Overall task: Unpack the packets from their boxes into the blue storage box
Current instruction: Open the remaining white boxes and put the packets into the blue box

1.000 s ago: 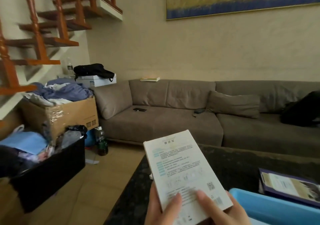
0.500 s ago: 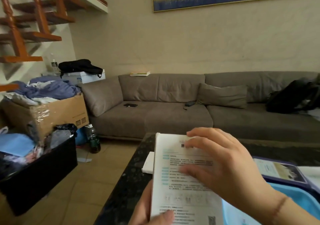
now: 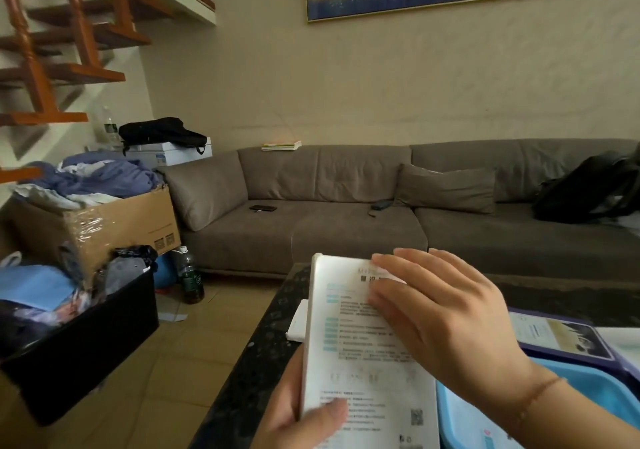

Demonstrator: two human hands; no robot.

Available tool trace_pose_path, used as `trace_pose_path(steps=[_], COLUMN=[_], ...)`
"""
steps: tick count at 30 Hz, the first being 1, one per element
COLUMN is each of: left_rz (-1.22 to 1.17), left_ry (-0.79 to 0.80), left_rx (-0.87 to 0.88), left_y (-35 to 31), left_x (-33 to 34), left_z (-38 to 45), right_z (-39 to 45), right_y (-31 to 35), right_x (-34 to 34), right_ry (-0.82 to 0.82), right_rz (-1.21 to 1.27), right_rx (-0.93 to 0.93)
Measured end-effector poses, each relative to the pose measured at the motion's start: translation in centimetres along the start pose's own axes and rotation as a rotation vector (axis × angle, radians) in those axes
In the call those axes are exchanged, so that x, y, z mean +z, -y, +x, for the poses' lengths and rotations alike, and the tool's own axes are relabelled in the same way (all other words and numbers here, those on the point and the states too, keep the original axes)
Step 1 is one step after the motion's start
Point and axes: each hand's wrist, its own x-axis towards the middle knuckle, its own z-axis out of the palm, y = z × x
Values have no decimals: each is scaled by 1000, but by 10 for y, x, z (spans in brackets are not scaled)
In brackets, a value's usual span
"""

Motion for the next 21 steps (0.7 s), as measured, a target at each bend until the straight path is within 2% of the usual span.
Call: trace_pose_path(steps=[2, 4, 9, 12, 21], left_rz=[66, 164, 352, 366, 418], left_ry=[-38, -184, -336, -337, -292], left_rx=[-121, -136, -122, -88, -137], left_y=[-3, -3, -4, -5, -11], left_x=[2, 6, 15, 16, -4], left_z=[4, 8, 25, 29, 34], right_z=[0, 2, 13, 21, 28], right_y=[2, 3, 7, 8, -10], right_x=[3, 8, 15, 17, 23], right_ry=[-31, -27, 201, 270, 236], right_rz=[-95, -200, -339, -339, -134], right_rx=[5, 14, 114, 158, 216])
